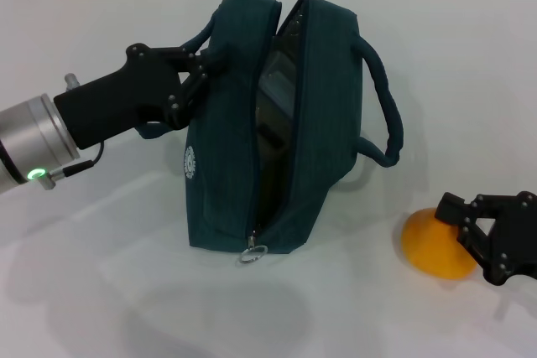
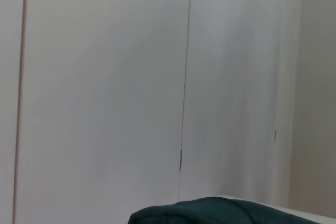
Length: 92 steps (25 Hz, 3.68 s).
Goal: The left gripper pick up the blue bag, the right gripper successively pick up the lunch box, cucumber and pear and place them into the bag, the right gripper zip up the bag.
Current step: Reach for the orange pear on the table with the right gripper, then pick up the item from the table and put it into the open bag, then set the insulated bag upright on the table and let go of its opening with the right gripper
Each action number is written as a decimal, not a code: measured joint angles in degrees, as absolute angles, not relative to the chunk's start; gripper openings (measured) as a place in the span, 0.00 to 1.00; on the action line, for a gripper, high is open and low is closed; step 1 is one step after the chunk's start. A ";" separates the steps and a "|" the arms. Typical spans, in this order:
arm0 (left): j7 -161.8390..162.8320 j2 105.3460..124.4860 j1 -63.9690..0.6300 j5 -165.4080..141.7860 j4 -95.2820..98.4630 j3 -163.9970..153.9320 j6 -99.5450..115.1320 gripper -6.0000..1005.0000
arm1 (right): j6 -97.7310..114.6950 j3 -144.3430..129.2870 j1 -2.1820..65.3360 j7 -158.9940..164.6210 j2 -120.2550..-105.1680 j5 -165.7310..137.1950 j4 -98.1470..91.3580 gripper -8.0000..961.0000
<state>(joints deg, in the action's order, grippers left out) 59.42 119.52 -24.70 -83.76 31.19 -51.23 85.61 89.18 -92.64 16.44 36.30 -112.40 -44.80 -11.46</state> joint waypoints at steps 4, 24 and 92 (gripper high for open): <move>59.53 119.46 -24.69 -83.74 31.33 -51.23 85.70 0.04 | 90.14 -92.61 16.44 35.48 -112.40 -44.66 -11.75 0.05; 60.27 119.53 -23.86 -83.24 31.47 -51.23 90.57 0.04 | 106.25 -82.91 23.94 42.30 -115.02 -44.14 -20.78 0.05; 57.83 119.71 -23.88 -81.77 28.83 -51.60 88.23 0.04 | 81.37 -96.16 22.51 57.46 -108.01 -51.02 -26.12 0.47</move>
<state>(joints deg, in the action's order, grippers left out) 57.83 119.71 -23.88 -81.77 28.83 -51.60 88.23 81.37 -96.16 22.51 57.46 -108.01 -51.02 -26.12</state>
